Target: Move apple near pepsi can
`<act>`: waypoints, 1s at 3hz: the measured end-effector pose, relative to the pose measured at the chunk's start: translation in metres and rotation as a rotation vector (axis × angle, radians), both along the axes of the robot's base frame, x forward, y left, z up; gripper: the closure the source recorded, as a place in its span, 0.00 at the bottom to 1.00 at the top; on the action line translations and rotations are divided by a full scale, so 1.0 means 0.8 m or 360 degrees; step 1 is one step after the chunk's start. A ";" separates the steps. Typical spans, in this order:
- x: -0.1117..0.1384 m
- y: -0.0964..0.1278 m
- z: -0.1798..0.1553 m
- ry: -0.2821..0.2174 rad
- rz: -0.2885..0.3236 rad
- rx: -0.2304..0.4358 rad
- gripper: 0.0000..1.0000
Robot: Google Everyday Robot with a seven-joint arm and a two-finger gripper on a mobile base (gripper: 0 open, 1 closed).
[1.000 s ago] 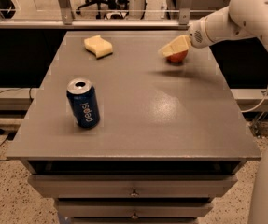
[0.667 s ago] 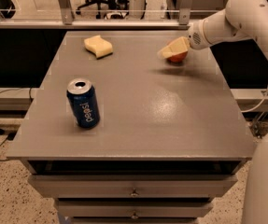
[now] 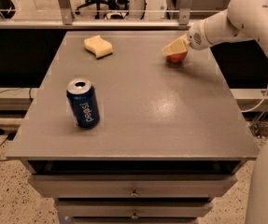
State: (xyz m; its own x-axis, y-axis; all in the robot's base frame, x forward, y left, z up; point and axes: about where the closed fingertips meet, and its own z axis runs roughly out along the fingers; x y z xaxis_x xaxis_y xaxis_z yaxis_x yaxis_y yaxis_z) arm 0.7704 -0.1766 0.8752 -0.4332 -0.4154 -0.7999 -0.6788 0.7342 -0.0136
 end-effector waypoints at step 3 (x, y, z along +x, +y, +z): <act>-0.076 0.037 0.056 -0.0114 0.0335 0.0004 1.00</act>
Offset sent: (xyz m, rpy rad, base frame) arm -0.0583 0.0236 0.0452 -0.0042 -0.1010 0.1963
